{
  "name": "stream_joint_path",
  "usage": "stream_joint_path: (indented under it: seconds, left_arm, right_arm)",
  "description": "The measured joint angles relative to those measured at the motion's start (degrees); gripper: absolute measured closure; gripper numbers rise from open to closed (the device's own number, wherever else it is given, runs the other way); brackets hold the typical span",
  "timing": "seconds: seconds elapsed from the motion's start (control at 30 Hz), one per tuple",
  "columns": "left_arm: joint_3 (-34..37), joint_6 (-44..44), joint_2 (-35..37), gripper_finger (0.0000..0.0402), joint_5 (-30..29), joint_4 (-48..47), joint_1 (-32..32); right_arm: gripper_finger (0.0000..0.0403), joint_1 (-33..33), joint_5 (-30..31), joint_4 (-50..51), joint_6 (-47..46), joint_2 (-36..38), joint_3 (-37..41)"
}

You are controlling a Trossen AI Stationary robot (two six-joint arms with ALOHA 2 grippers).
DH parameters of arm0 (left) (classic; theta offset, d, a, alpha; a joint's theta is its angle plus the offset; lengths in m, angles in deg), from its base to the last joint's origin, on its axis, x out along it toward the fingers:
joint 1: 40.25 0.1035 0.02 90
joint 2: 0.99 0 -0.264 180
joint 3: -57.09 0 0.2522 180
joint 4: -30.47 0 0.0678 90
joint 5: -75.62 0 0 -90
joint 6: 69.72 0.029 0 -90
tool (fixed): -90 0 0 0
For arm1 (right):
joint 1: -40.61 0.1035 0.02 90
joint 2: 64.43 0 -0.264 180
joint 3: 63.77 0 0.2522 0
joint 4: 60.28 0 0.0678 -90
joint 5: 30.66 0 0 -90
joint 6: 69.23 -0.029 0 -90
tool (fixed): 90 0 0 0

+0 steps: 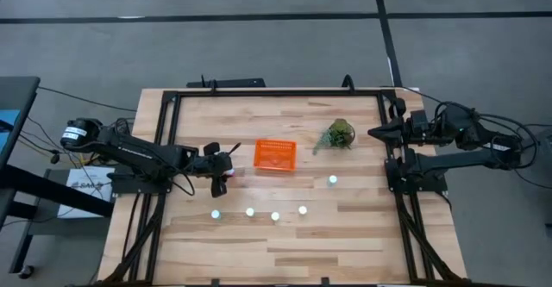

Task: Pick and place pill bottles into a basket
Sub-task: Put the purple pill bottle into the orange bin

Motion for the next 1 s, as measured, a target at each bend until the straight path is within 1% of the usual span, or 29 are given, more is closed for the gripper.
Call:
stream_joint_path:
  seconds: [0.2,0.43,0.63,0.77,0.83,0.9,1.0]
  left_arm:
    - [0.0,0.0,0.0,0.0289,-0.4,0.0,0.0]
    - [-0.6,0.0,0.0,0.0288,-2.6,1.5,0.0]
    - [-5.7,2.9,0.0,0.0289,-7.1,0.6,0.1]
    - [-10.2,6.6,0.0,0.0290,-9.4,0.9,1.8]
    - [-12.4,8.7,0.0,0.0288,-9.2,1.7,3.6]
    - [-13.9,11.0,0.0,0.0287,-7.7,3.8,5.6]
    - [-15.6,13.9,-0.5,0.0287,-2.0,6.8,9.4]
  right_arm:
    - [0.0403,0.0,0.0,0.0,0.0,0.0,0.0]
    - [0.0403,0.0,0.0,0.0,0.0,0.0,0.0]
    - [0.0403,0.0,0.0,0.0,0.0,0.0,0.0]
    - [0.0403,0.0,0.0,0.0,0.0,0.0,0.0]
    - [0.0403,0.0,0.0,0.0,0.0,0.0,0.0]
    - [0.0403,0.0,0.0,0.0,0.0,0.0,0.0]
    - [0.0403,0.0,0.0,0.0,0.0,0.0,0.0]
